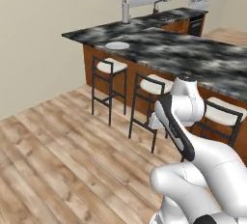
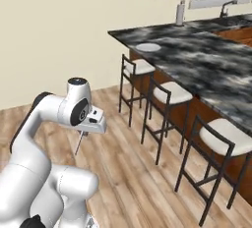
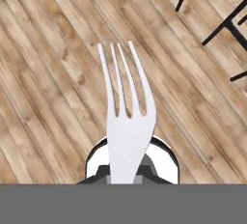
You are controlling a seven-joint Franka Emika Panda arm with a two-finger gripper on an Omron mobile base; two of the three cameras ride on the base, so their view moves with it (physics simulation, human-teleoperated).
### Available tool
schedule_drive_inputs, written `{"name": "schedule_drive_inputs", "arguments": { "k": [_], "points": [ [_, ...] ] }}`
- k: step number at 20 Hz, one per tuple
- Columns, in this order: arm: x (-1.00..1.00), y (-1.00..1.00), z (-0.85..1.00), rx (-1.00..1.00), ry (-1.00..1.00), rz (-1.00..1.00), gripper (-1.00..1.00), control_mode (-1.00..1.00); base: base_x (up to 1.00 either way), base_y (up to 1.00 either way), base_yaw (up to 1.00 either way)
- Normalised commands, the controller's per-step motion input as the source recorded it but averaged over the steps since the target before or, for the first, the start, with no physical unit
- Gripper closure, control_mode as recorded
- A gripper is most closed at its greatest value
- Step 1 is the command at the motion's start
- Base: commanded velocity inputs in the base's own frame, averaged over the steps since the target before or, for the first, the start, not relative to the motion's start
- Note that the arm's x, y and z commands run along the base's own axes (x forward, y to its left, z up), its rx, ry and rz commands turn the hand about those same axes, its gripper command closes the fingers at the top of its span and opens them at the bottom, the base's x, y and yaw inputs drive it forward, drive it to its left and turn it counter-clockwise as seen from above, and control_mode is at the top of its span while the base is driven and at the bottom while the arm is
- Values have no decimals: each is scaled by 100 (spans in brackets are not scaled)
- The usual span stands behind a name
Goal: Take the fork and place it on the left side of the plate. Then take the spoon and place it on the right side of the plate. Make sure they're directly next to the plate.
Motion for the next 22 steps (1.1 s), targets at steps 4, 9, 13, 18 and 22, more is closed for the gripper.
{"name": "schedule_drive_inputs", "arguments": {
  "k": [4, 9, 13, 18, 22],
  "points": [
    [0, 0, 0, 0, 0, 0, 100, 100, 100, 84, -53],
    [0, 0, 0, 0, 0, 0, 100, 100, 100, 100, -49],
    [0, 0, 0, 0, 0, 0, 100, 100, 100, 100, -41],
    [0, 0, 0, 0, 0, 0, 100, 100, 100, 100, -39],
    [0, 0, 0, 0, 0, 0, 100, 100, 100, 100, -39]
  ]
}}
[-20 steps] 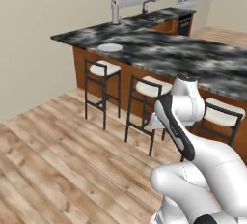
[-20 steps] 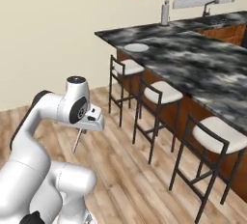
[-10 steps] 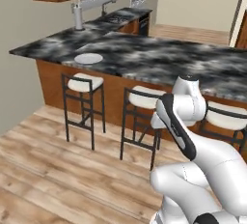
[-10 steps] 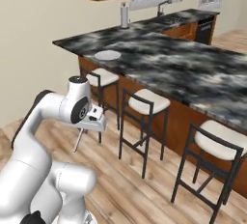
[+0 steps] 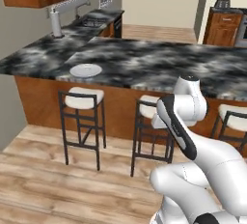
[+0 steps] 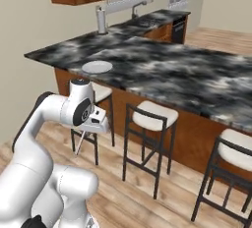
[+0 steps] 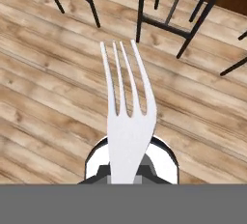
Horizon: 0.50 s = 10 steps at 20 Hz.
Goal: Take the fork and place it on the left side of the plate. Then take the spoon and place it on the right side of the plate. Make sure they're directly next to the plate.
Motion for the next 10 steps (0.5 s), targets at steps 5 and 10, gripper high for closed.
{"name": "schedule_drive_inputs", "arguments": {
  "k": [5, 10],
  "points": [
    [0, 0, 0, 0, 0, 0, 100, 100, 100, 100, -32],
    [0, 0, 0, 0, 0, 0, 100, 100, 100, 100, -31]
  ]
}}
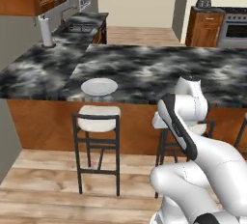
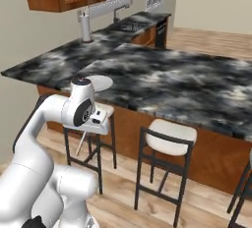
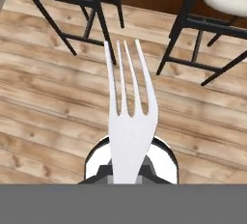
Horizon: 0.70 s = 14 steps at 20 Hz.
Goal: Take the fork and place it on the left side of the plate. Then take the spoon and place it on the right side of the plate. Make sure they're directly next to the plate.
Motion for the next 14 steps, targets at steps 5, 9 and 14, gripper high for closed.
{"name": "schedule_drive_inputs", "arguments": {
  "k": [5, 9, 14],
  "points": [
    [0, 0, 0, 0, 0, 0, 100, 100, 100, 100, -25],
    [0, 0, 0, 0, 0, 0, 100, 100, 99, 100, -31],
    [0, 0, 0, 0, 0, 0, 100, 100, 62, 100, -31]
  ]
}}
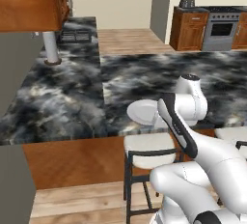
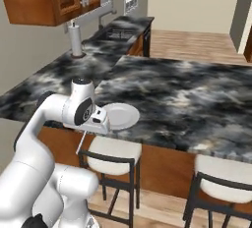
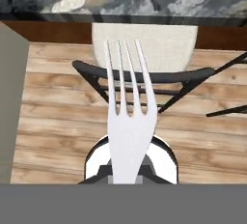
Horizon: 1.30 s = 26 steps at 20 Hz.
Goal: Take the fork and place it on the left side of the plate. Then take the spoon and place it on the right side of the plate. Make sure they're directly next to the plate.
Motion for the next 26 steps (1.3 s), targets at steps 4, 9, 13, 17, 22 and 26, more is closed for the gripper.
{"name": "schedule_drive_inputs", "arguments": {
  "k": [4, 9, 13, 17, 22, 26],
  "points": [
    [0, 0, 0, 0, 0, 0, 100, 100, 32, 100, -26],
    [0, 0, 0, 0, 0, 0, 100, 100, 35, 63, -12],
    [0, 0, 0, 0, 0, 0, 100, 100, 74, 28, -1],
    [0, 0, 0, 0, 0, 0, 100, 100, 53, 11, 0],
    [0, 0, 0, 0, 0, 0, 100, 100, 10, 8, 0],
    [0, 0, 0, 0, 0, 0, 100, 100, 0, 0, 0]
  ]
}}
